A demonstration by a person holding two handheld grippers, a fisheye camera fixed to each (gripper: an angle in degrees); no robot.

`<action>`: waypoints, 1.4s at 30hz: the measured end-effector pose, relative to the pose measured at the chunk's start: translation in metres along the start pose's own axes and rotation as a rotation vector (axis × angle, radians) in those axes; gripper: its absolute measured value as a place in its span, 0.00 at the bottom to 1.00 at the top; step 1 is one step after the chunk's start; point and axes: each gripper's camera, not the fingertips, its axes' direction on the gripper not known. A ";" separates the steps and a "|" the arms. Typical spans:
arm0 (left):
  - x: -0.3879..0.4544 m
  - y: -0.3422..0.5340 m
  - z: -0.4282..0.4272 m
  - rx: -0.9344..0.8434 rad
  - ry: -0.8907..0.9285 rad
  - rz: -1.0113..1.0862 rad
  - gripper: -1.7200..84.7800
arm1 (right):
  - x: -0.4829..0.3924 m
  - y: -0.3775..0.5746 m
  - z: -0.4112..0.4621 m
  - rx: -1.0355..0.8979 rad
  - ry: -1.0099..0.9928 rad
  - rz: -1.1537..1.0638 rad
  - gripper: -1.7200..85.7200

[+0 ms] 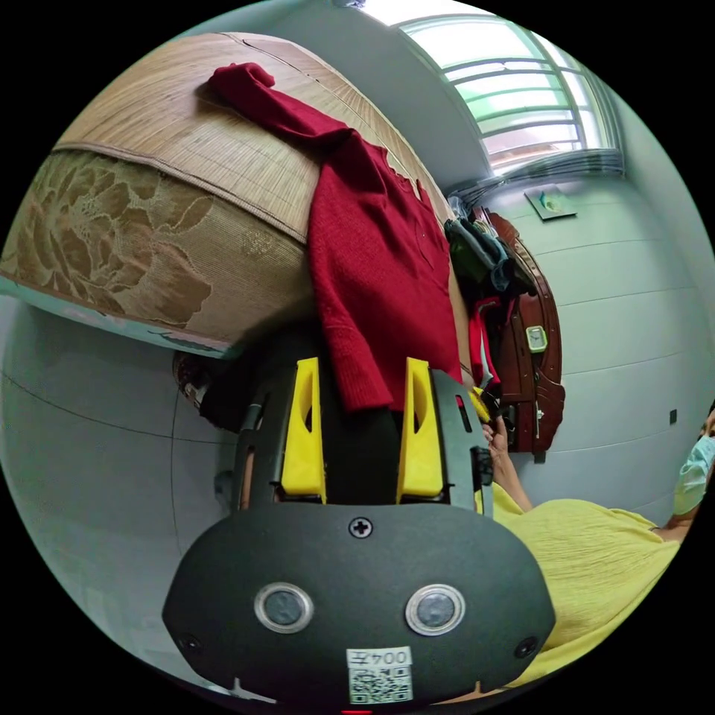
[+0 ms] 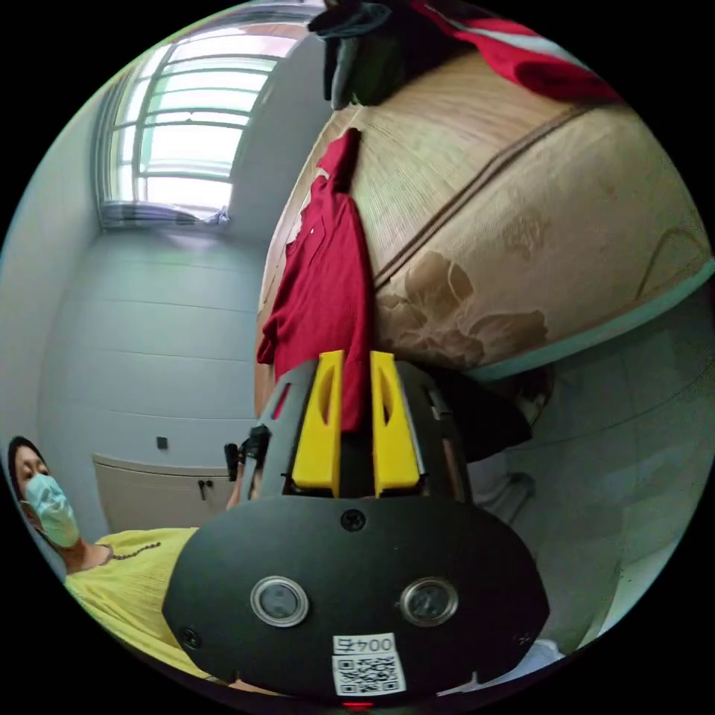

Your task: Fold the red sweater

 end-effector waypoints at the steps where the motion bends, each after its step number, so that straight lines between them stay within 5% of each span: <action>1: -0.002 0.001 0.002 -0.003 0.002 -0.002 0.19 | 0.009 -0.005 0.006 -0.032 -0.065 -0.008 0.19; 6: -0.007 0.003 0.009 -0.005 -0.057 0.007 0.18 | 0.013 -0.024 0.026 -0.089 -0.024 -0.016 0.21; 13: 0.012 0.003 0.020 -0.005 -0.152 0.145 0.07 | -0.022 -0.060 0.048 -0.179 0.114 -0.065 0.08; 24: 0.039 0.059 -0.087 0.163 -0.057 0.267 0.05 | -0.177 -0.030 -0.062 -0.123 0.260 -0.371 0.03; 36: -0.026 0.189 -0.043 -0.002 -0.051 0.093 0.05 | -0.138 0.091 -0.050 -0.362 0.426 -0.255 0.05; 42: -0.024 0.170 -0.075 0.092 -0.185 0.098 0.08 | -0.202 0.043 -0.091 -0.209 0.546 -0.322 0.06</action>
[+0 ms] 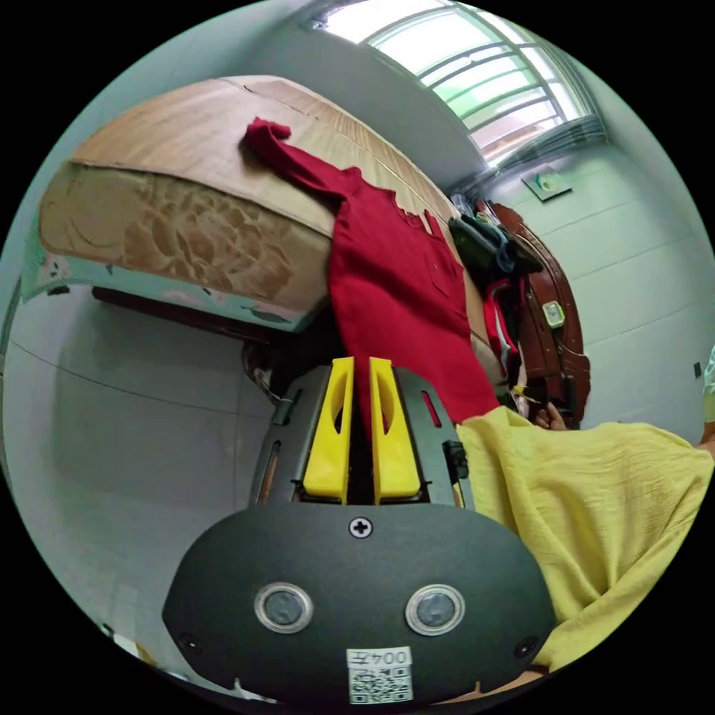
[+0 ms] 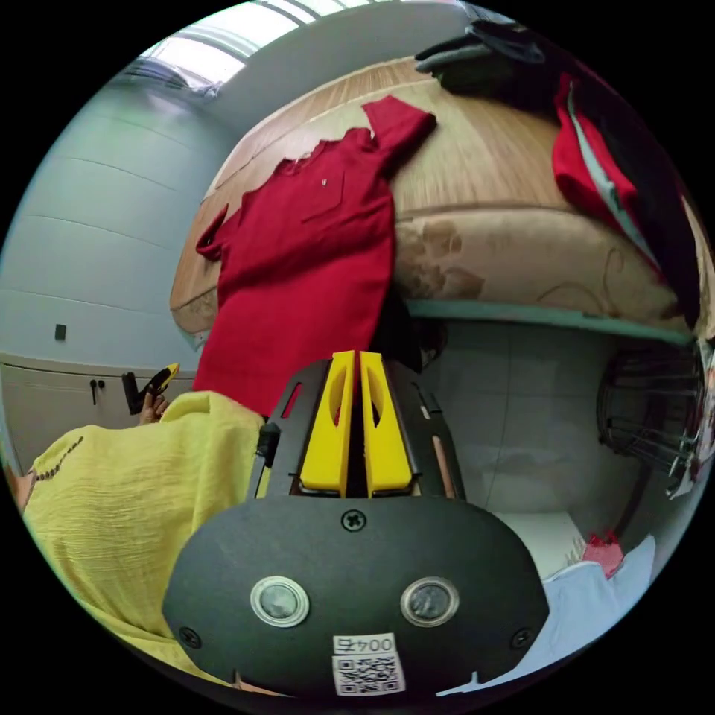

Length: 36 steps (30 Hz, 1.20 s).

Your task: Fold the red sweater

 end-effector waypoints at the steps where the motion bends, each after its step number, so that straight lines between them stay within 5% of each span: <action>1: 0.000 -0.013 -0.005 0.040 -0.016 -0.005 0.09 | -0.011 -0.023 -0.007 0.036 0.009 -0.039 0.08; 6: 0.036 -0.092 0.039 0.101 -0.106 0.105 0.11 | -0.079 -0.142 0.044 0.032 0.039 -0.215 0.12; 14: 0.156 -0.233 0.222 0.070 -0.297 0.324 0.10 | -0.175 -0.299 0.162 0.144 0.260 -0.267 0.09; 21: 0.178 -0.271 0.333 -0.019 -0.423 0.312 0.08 | -0.190 -0.340 0.218 0.133 0.365 -0.239 0.05; 28: 0.210 -0.245 0.351 0.057 -0.563 0.385 0.09 | -0.194 -0.319 0.214 0.186 0.309 -0.247 0.03; 36: 0.188 -0.259 0.314 0.016 -0.291 0.308 0.14 | -0.197 -0.305 0.201 0.210 0.282 -0.212 0.02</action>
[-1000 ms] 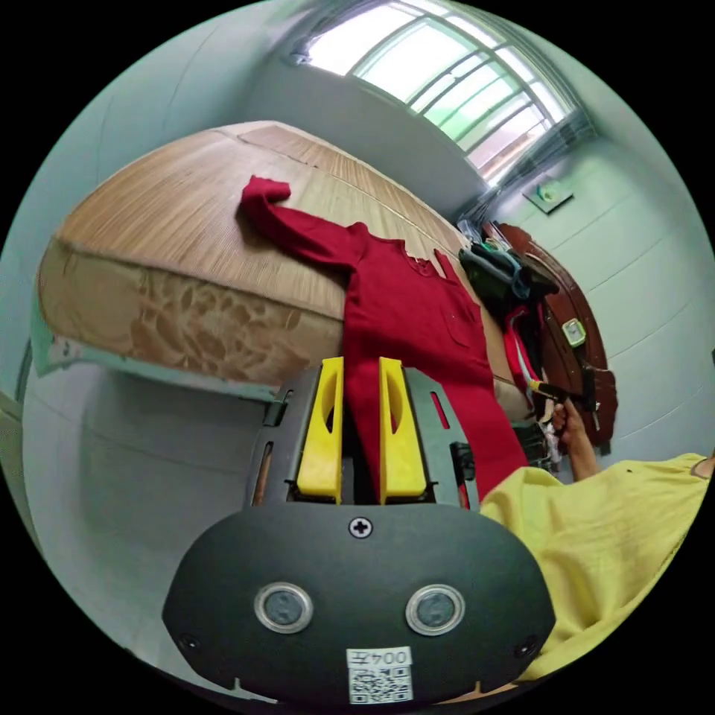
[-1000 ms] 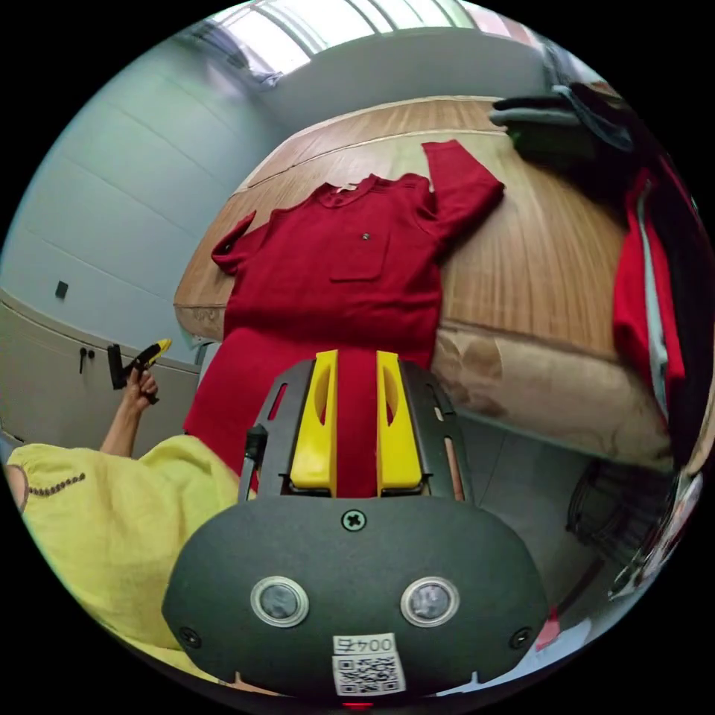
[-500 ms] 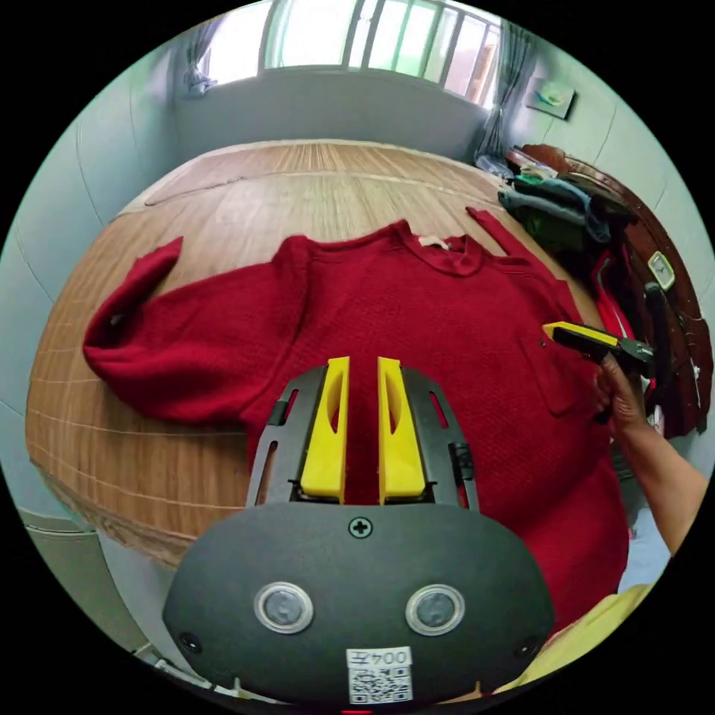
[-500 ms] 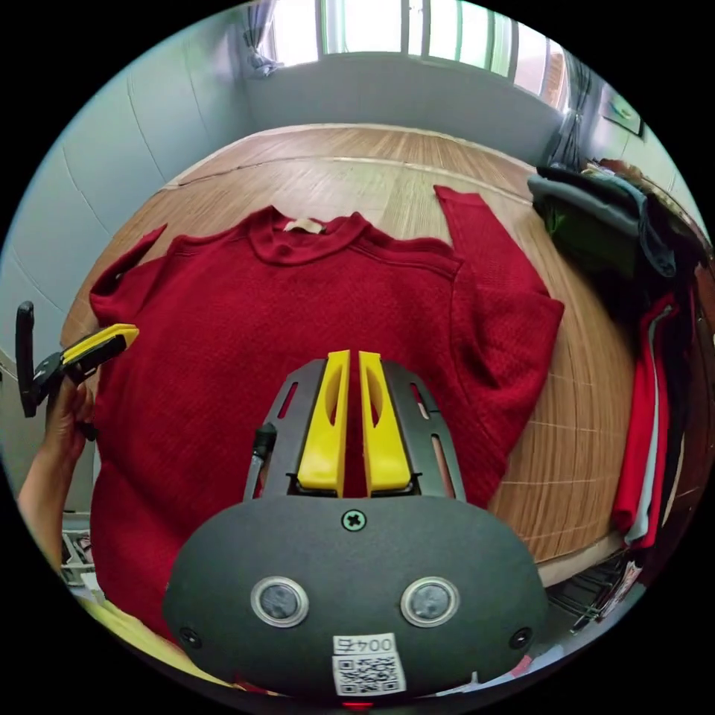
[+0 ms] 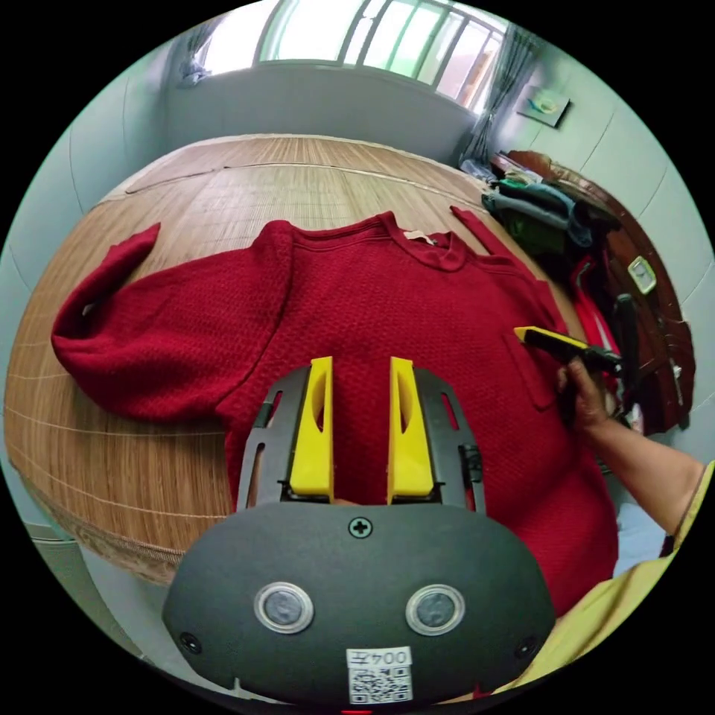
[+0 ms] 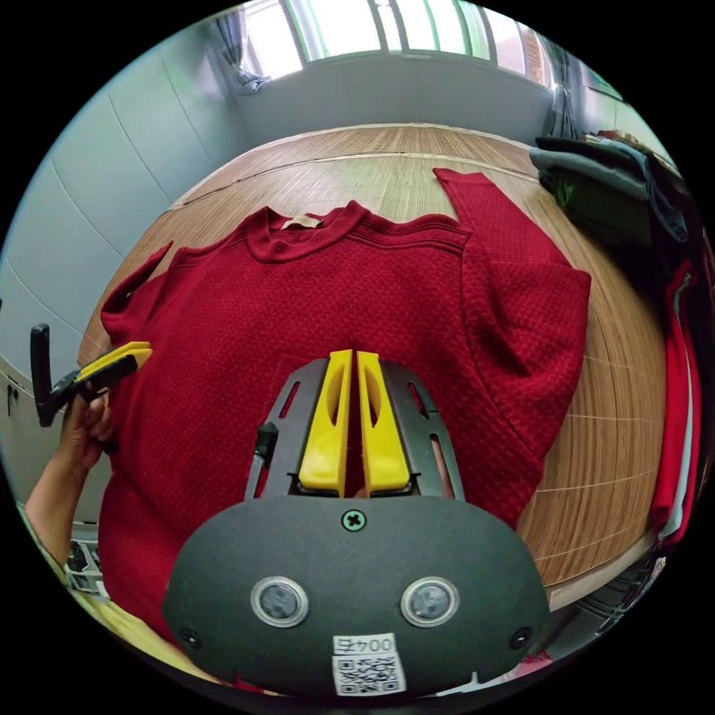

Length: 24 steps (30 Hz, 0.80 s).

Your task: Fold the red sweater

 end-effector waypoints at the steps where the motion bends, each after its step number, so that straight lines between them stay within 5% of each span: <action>1: -0.008 0.001 -0.005 -0.007 0.010 -0.015 0.14 | -0.005 0.001 -0.003 0.003 0.022 -0.006 0.02; 12: -0.006 0.015 -0.016 0.036 -0.026 -0.039 0.10 | 0.010 -0.013 -0.043 -0.005 -0.067 -0.009 0.03; 17: -0.006 0.013 -0.022 0.045 -0.002 -0.073 0.08 | -0.010 -0.031 -0.031 -0.101 0.035 -0.093 0.22; 24: 0.007 0.006 -0.028 0.048 0.001 -0.076 0.09 | -0.011 -0.012 -0.036 -0.022 0.041 -0.136 0.23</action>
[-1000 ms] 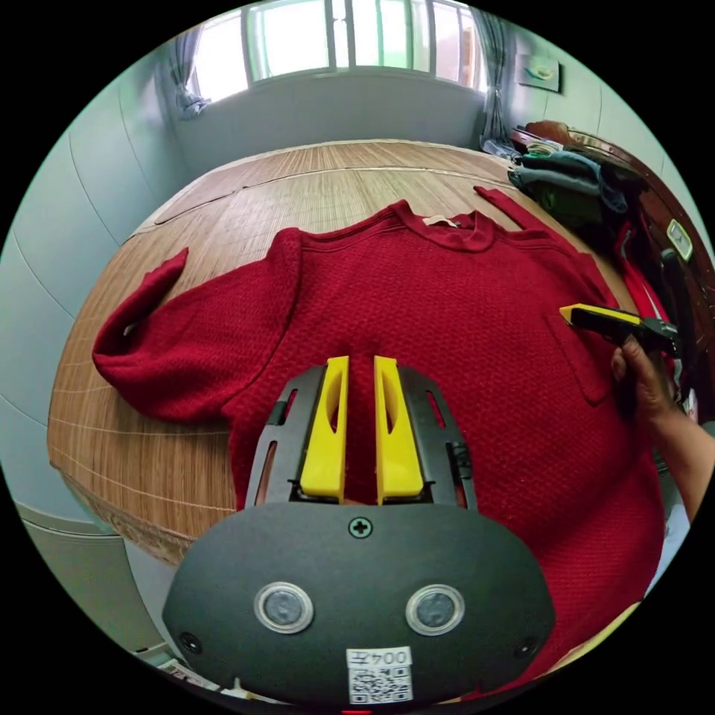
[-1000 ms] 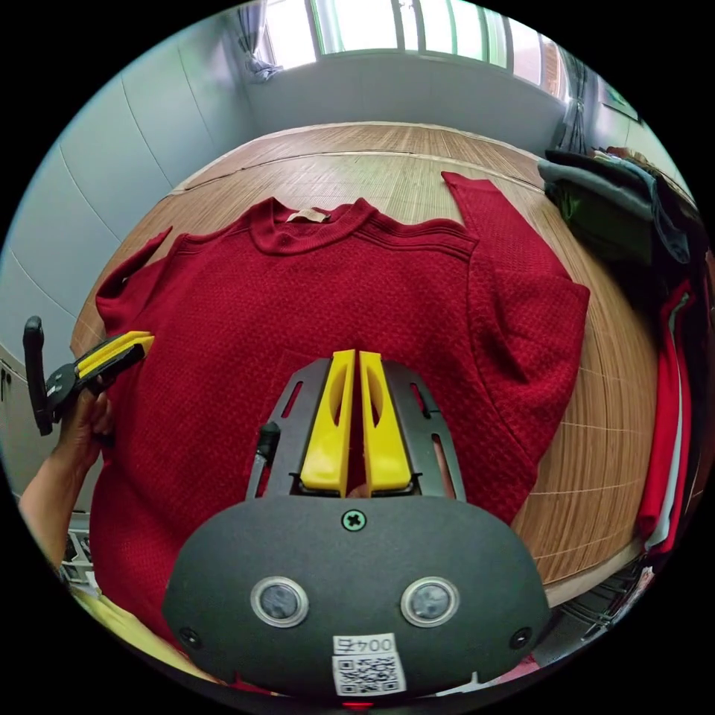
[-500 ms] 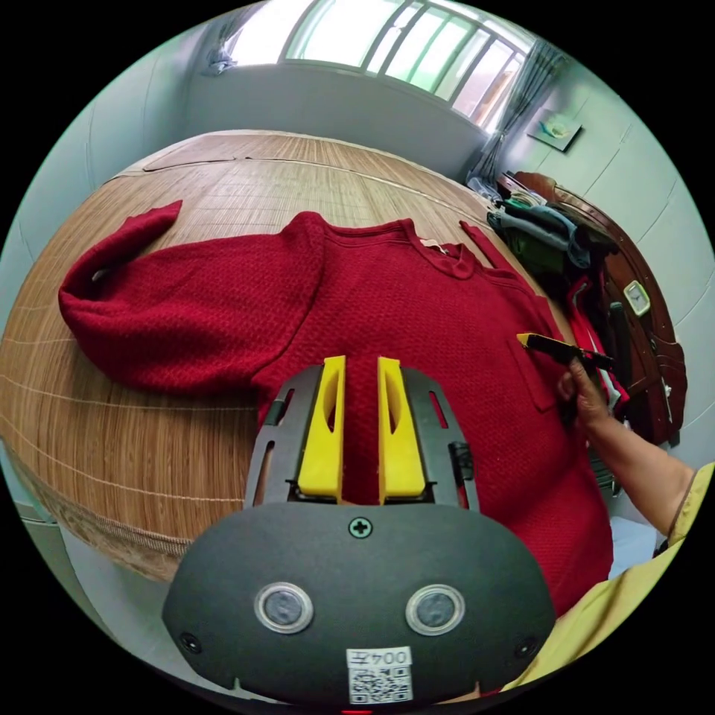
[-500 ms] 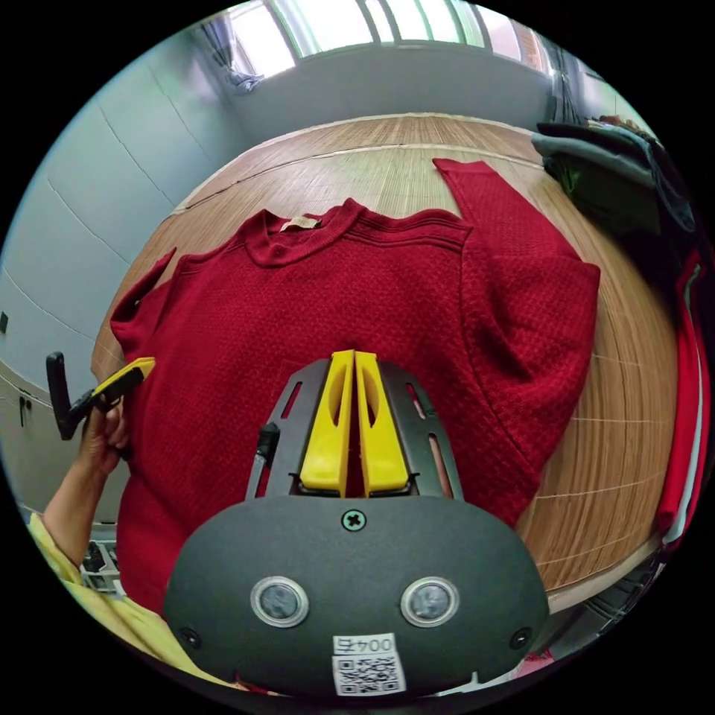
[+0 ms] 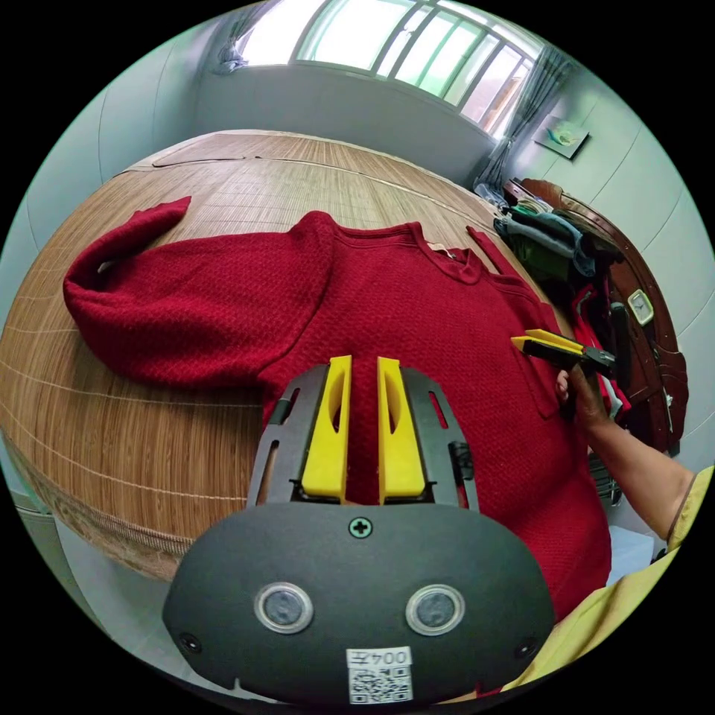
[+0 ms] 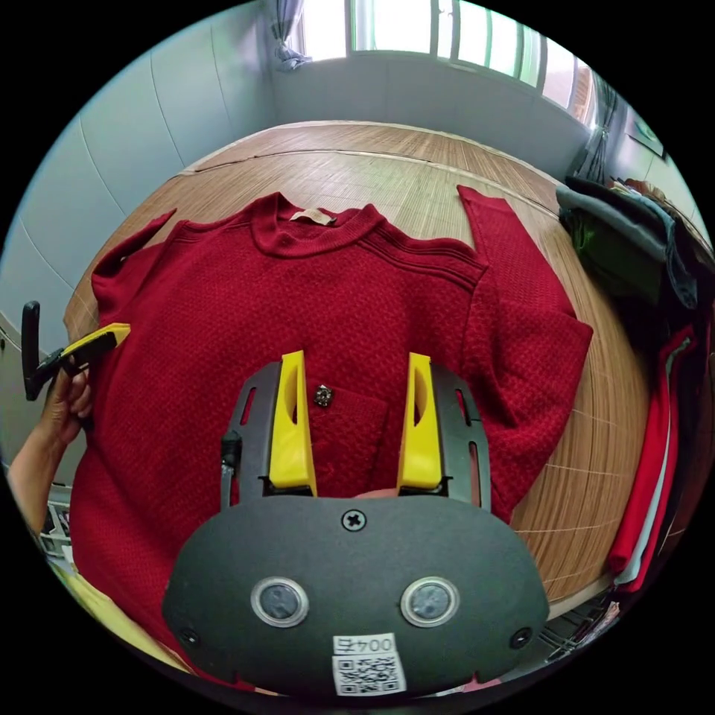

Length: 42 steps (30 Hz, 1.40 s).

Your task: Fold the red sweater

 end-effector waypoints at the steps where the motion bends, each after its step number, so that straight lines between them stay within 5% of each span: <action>1: 0.002 -0.002 -0.002 0.002 0.016 0.003 0.10 | 0.000 0.001 -0.001 -0.001 -0.001 0.000 0.23; 6: -0.004 -0.020 -0.048 0.119 0.012 -0.039 0.16 | 0.002 0.004 -0.003 0.006 -0.001 0.013 0.23; 9: -0.038 -0.053 -0.097 0.233 -0.206 -0.042 0.18 | 0.004 0.007 -0.005 0.013 -0.001 0.021 0.23; 13: -0.116 -0.128 -0.118 0.128 -0.425 -0.099 0.19 | 0.003 0.010 -0.007 0.021 0.009 0.019 0.23; 20: -0.225 -0.206 -0.095 -0.036 -0.216 -0.407 0.19 | 0.010 0.014 -0.007 0.025 -0.013 0.026 0.23; 25: -0.214 -0.229 -0.052 -0.163 -0.319 -0.331 0.16 | 0.012 0.015 -0.006 0.029 -0.007 0.029 0.23; 33: -0.181 -0.216 -0.067 -0.013 -0.356 -0.270 0.06 | 0.017 0.017 -0.004 0.029 -0.010 0.029 0.23; 38: -0.202 -0.144 -0.152 0.312 -0.488 -0.562 0.04 | 0.026 0.019 -0.003 0.024 -0.031 0.044 0.23; 42: -0.251 -0.078 -0.163 0.278 -0.437 -0.775 0.04 | 0.028 0.020 -0.001 0.022 -0.020 0.044 0.23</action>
